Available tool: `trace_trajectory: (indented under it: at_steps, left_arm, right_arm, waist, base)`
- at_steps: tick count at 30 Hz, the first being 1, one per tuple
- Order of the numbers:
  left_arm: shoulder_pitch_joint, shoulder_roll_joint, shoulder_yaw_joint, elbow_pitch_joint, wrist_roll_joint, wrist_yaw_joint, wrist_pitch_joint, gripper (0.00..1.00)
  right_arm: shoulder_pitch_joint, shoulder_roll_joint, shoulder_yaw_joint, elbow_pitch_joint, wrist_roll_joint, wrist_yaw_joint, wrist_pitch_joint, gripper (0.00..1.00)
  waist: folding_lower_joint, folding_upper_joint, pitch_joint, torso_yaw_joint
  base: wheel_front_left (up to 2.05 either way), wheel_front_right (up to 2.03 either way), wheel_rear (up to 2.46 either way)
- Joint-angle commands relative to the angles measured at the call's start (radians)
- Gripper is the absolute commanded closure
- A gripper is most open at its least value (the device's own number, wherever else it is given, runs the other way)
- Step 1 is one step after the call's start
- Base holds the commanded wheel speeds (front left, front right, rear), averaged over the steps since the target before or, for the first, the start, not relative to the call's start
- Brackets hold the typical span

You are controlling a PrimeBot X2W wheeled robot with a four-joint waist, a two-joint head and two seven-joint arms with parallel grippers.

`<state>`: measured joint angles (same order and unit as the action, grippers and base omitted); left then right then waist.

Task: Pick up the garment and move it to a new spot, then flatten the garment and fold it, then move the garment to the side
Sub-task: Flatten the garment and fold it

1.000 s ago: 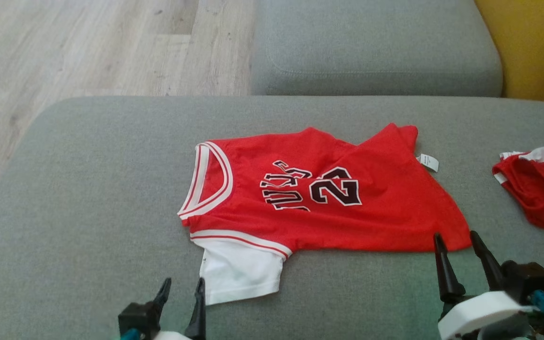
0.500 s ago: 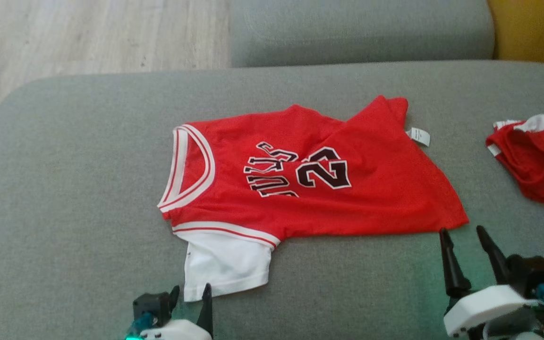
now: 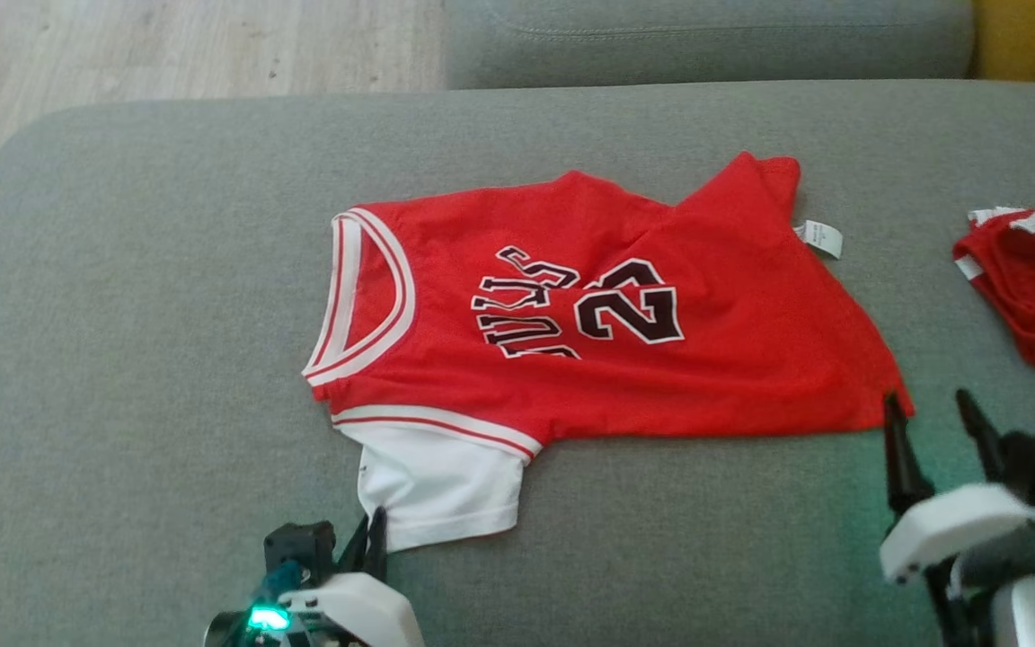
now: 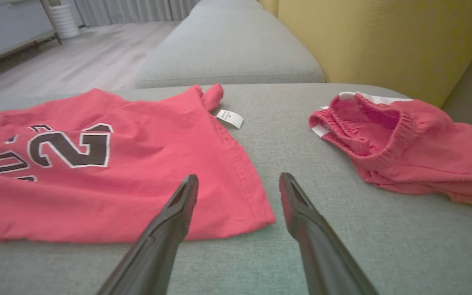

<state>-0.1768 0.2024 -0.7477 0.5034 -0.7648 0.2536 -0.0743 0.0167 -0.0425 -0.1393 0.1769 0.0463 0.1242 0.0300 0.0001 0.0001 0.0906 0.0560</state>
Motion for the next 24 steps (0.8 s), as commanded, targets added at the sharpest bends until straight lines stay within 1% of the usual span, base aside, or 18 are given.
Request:
trace_trajectory:
  at_steps: [1, 6, 10, 12, 16, 17, 18, 19, 20, 21, 24]
  left_arm:
    - [-0.025, 0.000, 0.016, -0.017, 0.006, -0.006, -0.007, 1.00]
    - [-0.029, 0.016, 0.027, -0.066, 0.022, 0.009, -0.049, 1.00]
    - [-0.024, 0.035, 0.037, -0.120, 0.031, 0.026, -0.067, 1.00]
    - [-0.017, 0.046, 0.041, -0.147, 0.033, 0.036, -0.071, 1.00]
    - [0.001, 0.067, 0.046, -0.196, 0.035, 0.052, -0.071, 1.00]
    - [0.006, 0.072, 0.047, -0.207, 0.035, 0.055, -0.070, 1.00]
    - [0.009, 0.076, 0.047, -0.219, 0.036, 0.059, -0.070, 1.00]
    - [0.009, 0.076, 0.047, -0.219, 0.036, 0.059, -0.070, 1.00]
    - [0.012, 0.080, 0.049, -0.231, 0.037, 0.062, -0.071, 1.00]
    - [0.015, 0.084, 0.050, -0.241, 0.037, 0.067, -0.070, 1.00]
    - [0.021, 0.095, 0.056, -0.278, 0.032, 0.071, -0.066, 1.00]
  right_arm:
    - [-0.070, -0.008, 0.008, -0.017, -0.019, 0.007, 0.013, 0.00]
    - [-0.171, -0.008, -0.081, 0.116, -0.104, 0.007, 0.110, 0.00]
    - [-0.212, -0.008, -0.135, 0.226, -0.160, 0.007, 0.178, 0.00]
    - [-0.224, -0.008, -0.145, 0.271, -0.162, 0.007, 0.195, 0.00]
    - [-0.243, -0.008, -0.143, 0.354, -0.127, 0.007, 0.220, 0.00]
    - [-0.249, -0.008, -0.140, 0.371, -0.112, 0.007, 0.224, 0.20]
    - [-0.254, -0.008, -0.135, 0.387, -0.095, 0.007, 0.228, 0.57]
    - [-0.254, -0.008, -0.135, 0.387, -0.095, 0.007, 0.228, 0.57]
    - [-0.258, -0.008, -0.130, 0.402, -0.078, 0.007, 0.233, 0.81]
    - [-0.262, -0.008, -0.123, 0.413, -0.056, 0.007, 0.235, 1.00]
    - [-0.273, -0.008, -0.091, 0.426, 0.025, 0.007, 0.228, 1.00]
  waist:
    - [-0.0001, -0.0001, 0.004, 0.009]
    - [-0.0001, -0.0001, 0.014, 0.044]
    - [-0.0001, -0.0001, 0.019, 0.076]
    - [-0.0001, -0.0001, 0.018, 0.085]
    - [-0.0001, -0.0001, 0.012, 0.092]
    - [-0.0001, -0.0001, 0.010, 0.092]
    - [-0.0001, -0.0001, 0.008, 0.092]
    - [-0.0001, -0.0001, 0.008, 0.092]
    - [-0.0001, -0.0001, 0.005, 0.091]
    - [-0.0001, -0.0001, 0.002, 0.090]
    - [-0.0001, -0.0001, -0.011, 0.079]
  base:
    - [0.00, 0.00, 0.00]
    - [0.00, 0.00, 0.00]
    - [0.00, 0.00, 0.00]
    - [0.00, 0.00, 0.00]
    - [0.00, 0.00, 0.00]
    - [0.00, 0.00, 0.00]
    - [0.00, 0.00, 0.00]
    - [0.00, 0.00, 0.00]
    - [0.00, 0.00, 0.00]
    - [0.00, 0.00, 0.00]
    - [0.00, 0.00, 0.00]
